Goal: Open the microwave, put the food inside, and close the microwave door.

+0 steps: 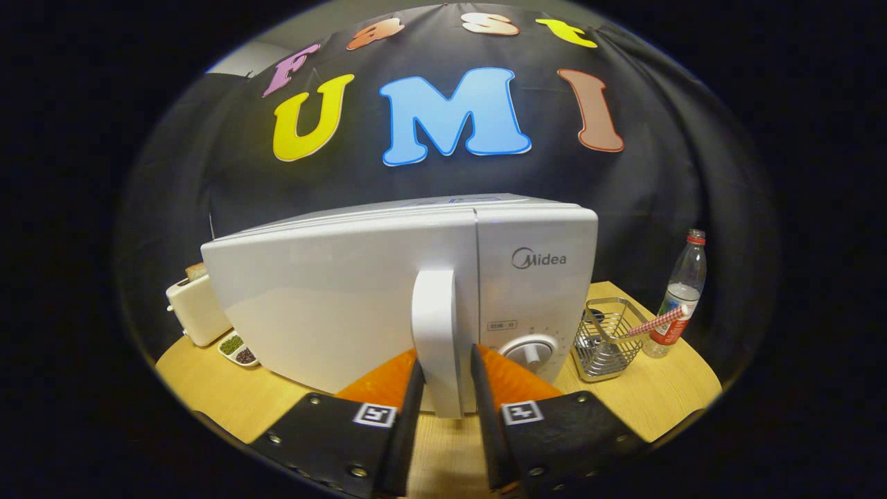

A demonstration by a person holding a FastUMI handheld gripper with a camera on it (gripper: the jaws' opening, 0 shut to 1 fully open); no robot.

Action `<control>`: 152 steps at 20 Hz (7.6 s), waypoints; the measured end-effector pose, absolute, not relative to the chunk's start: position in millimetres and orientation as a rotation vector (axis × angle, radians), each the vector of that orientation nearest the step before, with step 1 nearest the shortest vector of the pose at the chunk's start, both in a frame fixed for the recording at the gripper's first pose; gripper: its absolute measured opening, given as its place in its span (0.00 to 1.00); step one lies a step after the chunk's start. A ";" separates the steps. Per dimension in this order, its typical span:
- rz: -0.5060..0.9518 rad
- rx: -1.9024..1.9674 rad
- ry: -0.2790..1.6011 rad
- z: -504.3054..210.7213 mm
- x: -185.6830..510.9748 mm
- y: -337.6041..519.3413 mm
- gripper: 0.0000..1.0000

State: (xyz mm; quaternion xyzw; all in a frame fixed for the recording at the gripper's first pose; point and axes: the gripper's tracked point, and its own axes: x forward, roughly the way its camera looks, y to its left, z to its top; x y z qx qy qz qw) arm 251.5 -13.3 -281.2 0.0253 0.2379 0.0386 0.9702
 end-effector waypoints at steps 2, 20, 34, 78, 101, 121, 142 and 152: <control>0.054 0.000 0.478 -283.2 252.1 -13.5 0.30; 0.069 0.005 0.536 -271.0 179.6 7.0 0.09; 0.068 0.058 0.593 -250.8 65.3 88.4 0.20; 0.460 0.052 0.424 -130.0 -74.1 237.7 0.92; 0.120 -0.020 0.957 -339.0 -103.8 66.9 0.98; 0.200 0.143 0.774 -265.5 22.6 90.1 0.80; 0.158 0.561 0.582 -311.4 260.2 133.9 0.79; 0.033 0.604 0.540 -343.0 324.1 135.5 0.79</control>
